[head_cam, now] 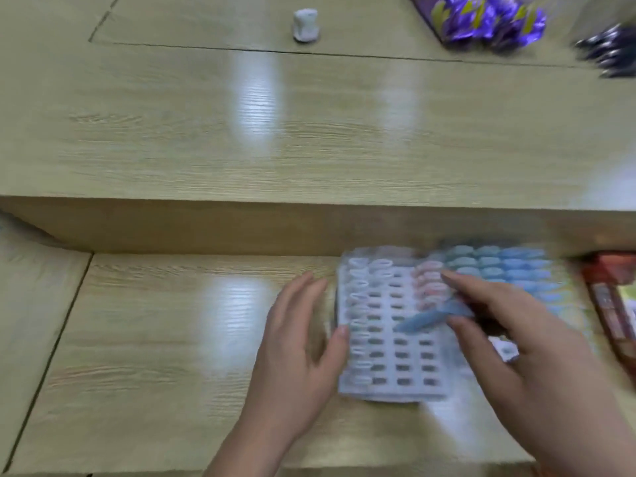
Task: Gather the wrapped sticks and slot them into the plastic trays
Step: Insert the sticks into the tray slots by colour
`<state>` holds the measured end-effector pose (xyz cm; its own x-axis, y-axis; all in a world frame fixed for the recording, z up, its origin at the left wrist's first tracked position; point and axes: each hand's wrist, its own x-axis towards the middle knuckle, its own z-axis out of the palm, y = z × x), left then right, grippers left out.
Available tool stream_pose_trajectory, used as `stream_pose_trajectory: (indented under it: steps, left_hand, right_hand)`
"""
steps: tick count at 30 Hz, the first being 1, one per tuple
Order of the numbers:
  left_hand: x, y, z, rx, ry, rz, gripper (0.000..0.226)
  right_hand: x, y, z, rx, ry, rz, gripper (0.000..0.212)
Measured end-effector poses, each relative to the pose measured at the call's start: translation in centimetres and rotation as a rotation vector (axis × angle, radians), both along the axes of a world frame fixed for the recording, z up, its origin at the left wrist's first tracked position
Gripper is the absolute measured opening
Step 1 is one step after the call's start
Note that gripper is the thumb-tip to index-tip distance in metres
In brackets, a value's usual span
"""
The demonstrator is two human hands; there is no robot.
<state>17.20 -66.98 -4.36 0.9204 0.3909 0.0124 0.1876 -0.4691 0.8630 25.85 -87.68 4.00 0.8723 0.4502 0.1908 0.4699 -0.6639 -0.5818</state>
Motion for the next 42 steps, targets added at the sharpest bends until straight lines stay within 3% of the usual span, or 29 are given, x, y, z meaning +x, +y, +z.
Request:
stream_pose_trajectory:
  steps: [4, 7, 10, 16, 20, 27, 37, 42]
  left_hand:
    - [3.1, -4.6, 1.2, 0.098, -0.019, -0.058, 0.054]
    - [4.9, -7.2, 1.8, 0.325, -0.03, -0.088, 0.057]
    - [6.4, -8.6, 2.4, 0.602, 0.028, -0.201, 0.061]
    - [8.0, -10.6, 2.8, 0.879, 0.209, -0.477, 0.076]
    - [8.8, -12.1, 2.4, 0.908, 0.277, -0.476, 0.082]
    - [8.8, -12.9, 1.1, 0.894, 0.239, -0.439, 0.077]
    - [9.2, -12.5, 0.4, 0.907, 0.174, -0.417, 0.072]
    - [9.1, -12.6, 0.3, 0.905, 0.188, -0.413, 0.071]
  right_hand:
    - [2.6, -6.4, -0.5, 0.15, -0.004, -0.134, 0.043]
    - [3.9, -9.9, -1.3, 0.243, -0.011, -0.199, 0.04]
    - [4.6, -11.9, -1.7, 0.307, 0.009, -0.205, 0.033]
    - [6.3, -13.7, -2.3, 0.286, -0.016, -0.175, 0.026]
    - [7.6, -14.0, -3.1, 0.248, -0.027, -0.147, 0.031]
    - [8.9, -13.6, -5.4, 0.195, -0.02, -0.085, 0.009]
    - [10.2, -13.7, -5.6, 0.004, -0.109, 0.023, 0.018]
    - [10.7, -13.6, -4.9, -0.096, -0.221, 0.111, 0.011]
